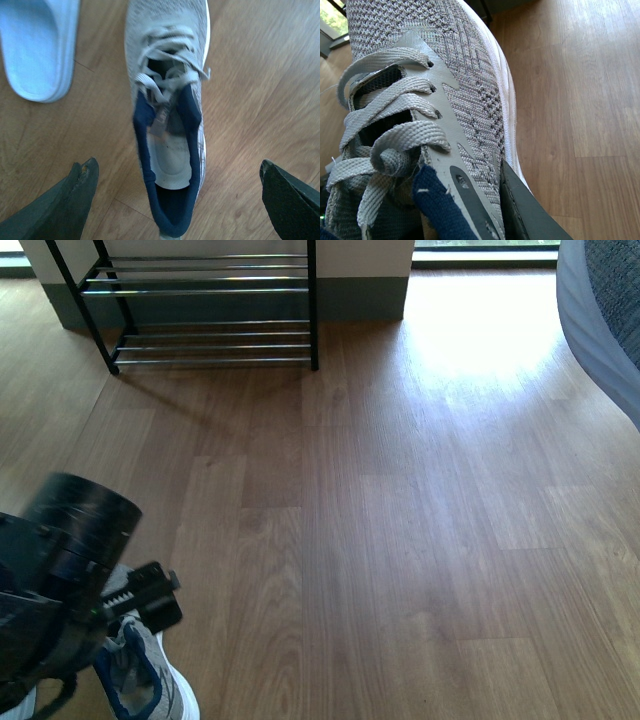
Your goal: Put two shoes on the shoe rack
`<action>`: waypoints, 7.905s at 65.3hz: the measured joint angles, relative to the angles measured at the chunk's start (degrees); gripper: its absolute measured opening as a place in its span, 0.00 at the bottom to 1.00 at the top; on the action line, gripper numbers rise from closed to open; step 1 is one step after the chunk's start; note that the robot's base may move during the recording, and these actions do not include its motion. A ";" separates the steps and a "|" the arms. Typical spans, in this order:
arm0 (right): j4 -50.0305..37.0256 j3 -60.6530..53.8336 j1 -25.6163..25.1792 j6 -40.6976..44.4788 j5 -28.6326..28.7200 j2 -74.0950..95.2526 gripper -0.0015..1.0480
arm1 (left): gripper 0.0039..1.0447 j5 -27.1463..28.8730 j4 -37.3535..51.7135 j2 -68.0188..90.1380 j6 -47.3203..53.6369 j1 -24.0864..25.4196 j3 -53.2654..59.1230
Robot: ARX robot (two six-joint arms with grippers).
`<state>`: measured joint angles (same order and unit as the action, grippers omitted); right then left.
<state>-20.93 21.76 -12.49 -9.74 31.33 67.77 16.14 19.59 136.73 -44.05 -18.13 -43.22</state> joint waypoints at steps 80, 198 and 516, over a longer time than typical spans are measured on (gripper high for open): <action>0.00 0.00 0.00 0.00 0.00 0.02 0.02 | 0.91 1.53 -13.97 5.79 0.63 3.48 -2.29; 0.00 0.00 0.00 0.00 0.00 0.02 0.02 | 0.91 2.89 1.27 11.69 -1.46 2.69 -1.55; 0.00 0.00 0.00 0.00 0.00 0.02 0.02 | 0.69 20.02 60.33 22.05 11.04 0.66 5.18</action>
<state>-20.93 21.76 -12.49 -9.74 31.33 67.79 36.16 79.92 158.78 -33.01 -17.47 -38.04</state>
